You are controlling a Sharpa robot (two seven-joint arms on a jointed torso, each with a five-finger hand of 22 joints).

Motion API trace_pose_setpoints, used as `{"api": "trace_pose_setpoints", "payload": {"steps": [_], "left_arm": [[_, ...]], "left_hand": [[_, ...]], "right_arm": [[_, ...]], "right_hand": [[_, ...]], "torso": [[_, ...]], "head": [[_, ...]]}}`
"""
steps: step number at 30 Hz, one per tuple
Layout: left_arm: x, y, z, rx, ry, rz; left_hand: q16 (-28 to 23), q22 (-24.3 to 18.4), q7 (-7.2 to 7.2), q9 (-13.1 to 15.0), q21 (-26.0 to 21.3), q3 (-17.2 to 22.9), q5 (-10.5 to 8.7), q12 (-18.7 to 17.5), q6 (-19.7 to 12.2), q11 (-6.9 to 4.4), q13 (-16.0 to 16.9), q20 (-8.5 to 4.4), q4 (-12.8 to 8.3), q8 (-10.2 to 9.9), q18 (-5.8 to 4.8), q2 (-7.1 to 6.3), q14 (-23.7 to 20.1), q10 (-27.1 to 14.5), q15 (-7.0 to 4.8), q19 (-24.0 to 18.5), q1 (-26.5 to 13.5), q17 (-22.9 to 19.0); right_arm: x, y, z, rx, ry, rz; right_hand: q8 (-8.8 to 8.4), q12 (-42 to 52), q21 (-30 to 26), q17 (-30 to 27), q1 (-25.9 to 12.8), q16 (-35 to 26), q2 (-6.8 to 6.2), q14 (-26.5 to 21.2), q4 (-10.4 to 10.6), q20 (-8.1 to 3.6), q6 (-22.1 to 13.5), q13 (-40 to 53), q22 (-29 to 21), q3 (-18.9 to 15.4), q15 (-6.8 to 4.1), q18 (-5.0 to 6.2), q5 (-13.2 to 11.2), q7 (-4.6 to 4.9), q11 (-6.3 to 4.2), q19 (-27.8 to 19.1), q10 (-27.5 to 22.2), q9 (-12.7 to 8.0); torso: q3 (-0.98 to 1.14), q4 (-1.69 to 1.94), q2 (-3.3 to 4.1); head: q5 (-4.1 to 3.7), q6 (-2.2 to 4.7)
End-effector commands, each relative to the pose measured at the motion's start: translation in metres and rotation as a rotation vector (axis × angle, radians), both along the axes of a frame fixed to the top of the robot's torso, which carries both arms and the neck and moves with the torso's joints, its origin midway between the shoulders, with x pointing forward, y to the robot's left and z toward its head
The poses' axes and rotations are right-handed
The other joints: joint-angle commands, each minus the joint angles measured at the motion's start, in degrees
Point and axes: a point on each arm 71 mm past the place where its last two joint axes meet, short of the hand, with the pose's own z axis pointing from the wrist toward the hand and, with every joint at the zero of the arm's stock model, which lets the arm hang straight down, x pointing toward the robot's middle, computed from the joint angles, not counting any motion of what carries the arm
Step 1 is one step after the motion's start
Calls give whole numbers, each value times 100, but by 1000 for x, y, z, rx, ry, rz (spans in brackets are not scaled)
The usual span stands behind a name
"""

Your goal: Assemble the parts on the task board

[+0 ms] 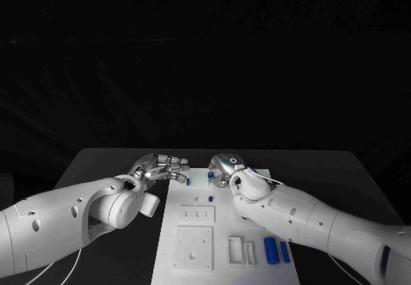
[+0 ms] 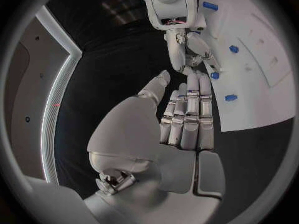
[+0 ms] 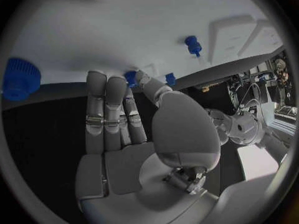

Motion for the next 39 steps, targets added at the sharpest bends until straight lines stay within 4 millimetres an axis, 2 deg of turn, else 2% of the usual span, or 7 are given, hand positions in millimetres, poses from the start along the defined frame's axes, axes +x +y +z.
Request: {"api": "trace_pose_setpoints", "payload": {"steps": [1, 12, 18, 24, 27, 33, 39], "left_arm": [[0, -1, 2, -2, -5, -15], [2, 7, 3, 2, -11, 5], [2, 14, 5, 3, -17, 15], [3, 18, 5, 4, -19, 22], [3, 18, 5, 4, -19, 21], [3, 17, 5, 3, -19, 17], [3, 17, 5, 3, -18, 16]], "left_hand": [[27, -6, 27, 8, 27, -2, 30, -14, -3, 9, 6, 28, -37, 26, 85, 8, -37, -38, 15, -7, -30, -7], [25, -17, 29, 9, 42, -8, 32, -15, -10, 12, 5, 28, -53, 27, 87, 2, -38, -46, 15, -11, -22, -9], [24, -20, 31, 8, 52, -9, 36, -14, -10, 12, 6, 27, -63, 26, 88, 0, -35, -44, 14, -14, -10, -10], [24, -20, 31, 8, 52, -9, 36, -14, -10, 12, 6, 27, -63, 26, 88, 0, -35, -44, 14, -14, -10, -10], [24, -20, 31, 8, 52, -9, 36, -14, -10, 12, 6, 27, -63, 26, 88, 0, -35, -44, 14, -14, -10, -10], [24, -20, 31, 8, 52, -9, 36, -14, -10, 12, 6, 27, -63, 26, 88, 0, -35, -44, 14, -14, -10, -10], [19, -21, 31, 8, 75, -9, 41, -14, -15, 13, 6, 26, -73, 27, 88, 3, -32, -45, 13, -25, -7, -12]], "right_arm": [[-1, -2, 4, 61, -13, 16], [-9, -23, 32, 134, -60, 23], [-12, -61, 55, 168, -60, -12], [-10, -94, 58, 140, -12, -58], [-9, -104, 57, 135, 12, -71], [-6, -116, 52, 133, 75, -86], [-2, -124, 44, 120, 146, -92]], "right_hand": [[-22, -2, -216, -23, 342, 13, -89, -8, 469, 27, -78, -9, -149, -518, 38, 137, 48, -32, 27, 179, -109, -4], [-25, 6, -351, -49, 351, 15, -115, -17, 449, 10, -16, -7, -195, -421, 10, 89, 215, 58, -34, 183, 108, -6], [-23, 4, -459, -77, 259, -43, -179, 7, 284, -48, -52, -3, -215, -92, -44, 19, 382, 195, -139, 175, 661, -5], [-20, 284, -516, -29, 222, -99, -243, -44, 243, -304, -104, 203, -192, -28, -349, -183, 369, 94, -593, 125, 2282, -1], [-18, 1798, -478, 105, 340, -162, -51, -20, 172, -473, -178, 2039, -117, -740, -445, -415, 423, 65, -679, 154, 1729, -5], [-17, 4169, 550, 1145, 244, 393, -35, -157, 181, -428, -205, 4675, 588, -982, -419, -377, 597, 76, -652, 201, 828, 2], [-19, 5218, 1471, 2682, 198, 886, 3, -83, 174, -363, -326, 5775, 1316, -1184, -353, -326, 848, 99, -612, 192, 1038, 1]], "torso": [[3, -1, 9], [13, -68, 2], [43, -169, -24], [59, -233, -46], [74, -236, -45], [75, -221, -45], [73, -220, -40]], "head": [[16, 0], [51, 39], [100, 62], [133, 62], [139, 64], [119, 52], [90, 44]]}}
